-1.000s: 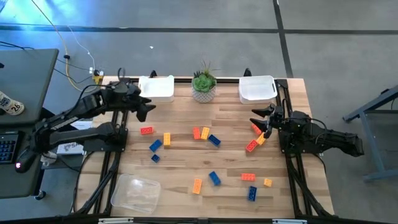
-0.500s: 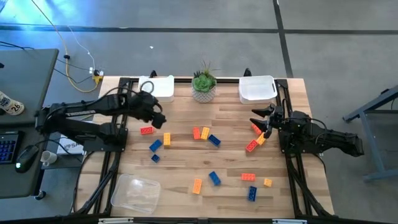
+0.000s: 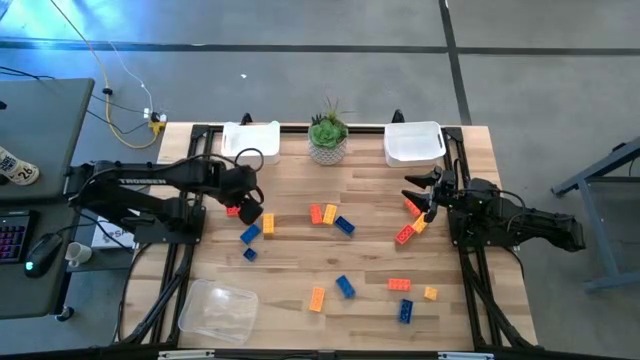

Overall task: Sort & place blocks by color
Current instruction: Put the orange game piece into the transparent bin

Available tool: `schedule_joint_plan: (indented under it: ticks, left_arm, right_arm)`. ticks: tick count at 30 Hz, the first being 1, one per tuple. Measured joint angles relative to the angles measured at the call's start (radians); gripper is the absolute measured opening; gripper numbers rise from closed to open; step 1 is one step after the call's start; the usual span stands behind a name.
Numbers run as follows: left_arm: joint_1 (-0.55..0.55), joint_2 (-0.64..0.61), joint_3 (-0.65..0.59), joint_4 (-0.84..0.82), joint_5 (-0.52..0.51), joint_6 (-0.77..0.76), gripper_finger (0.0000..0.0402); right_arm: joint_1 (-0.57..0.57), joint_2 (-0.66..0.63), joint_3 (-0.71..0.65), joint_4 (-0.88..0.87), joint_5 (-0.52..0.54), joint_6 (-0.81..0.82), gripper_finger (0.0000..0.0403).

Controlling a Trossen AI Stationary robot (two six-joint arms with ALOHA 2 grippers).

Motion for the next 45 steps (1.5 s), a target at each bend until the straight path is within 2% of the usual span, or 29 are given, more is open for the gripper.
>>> schedule_joint_plan:
  ticks: [5, 8, 14, 25, 36, 45]
  left_arm:
    - [0.026, 0.059, 0.0, -0.133, 0.052, 0.101, 0.0218]
    - [0.033, 0.11, 0.0, -0.157, 0.058, 0.16, 0.0218]
    - [0.044, 0.217, 0.0, -0.162, 0.047, 0.274, 0.0218]
    - [0.046, 0.361, 0.0, -0.167, -0.048, 0.403, 0.0218]
    - [0.104, 0.452, 0.0, -0.162, -0.067, 0.47, 0.0218]
    - [0.124, 0.478, -0.001, -0.133, -0.044, 0.537, 0.0218]
  right_arm:
    - [0.0, 0.0, 0.0, 0.0, 0.0, 0.0, 0.0263]
    - [0.0, 0.0, 0.0, 0.0, 0.0, 0.0, 0.0263]
    - [0.0, 0.0, 0.0, 0.0, 0.0, 0.0, 0.0263]
    - [0.0, 0.0, 0.0, 0.0, 0.0, 0.0, 0.0263]
    - [0.0, 0.0, 0.0, 0.0, 0.0, 0.0, 0.0263]
    - [0.0, 0.0, 0.0, 0.0, 0.0, 0.0, 0.0263]
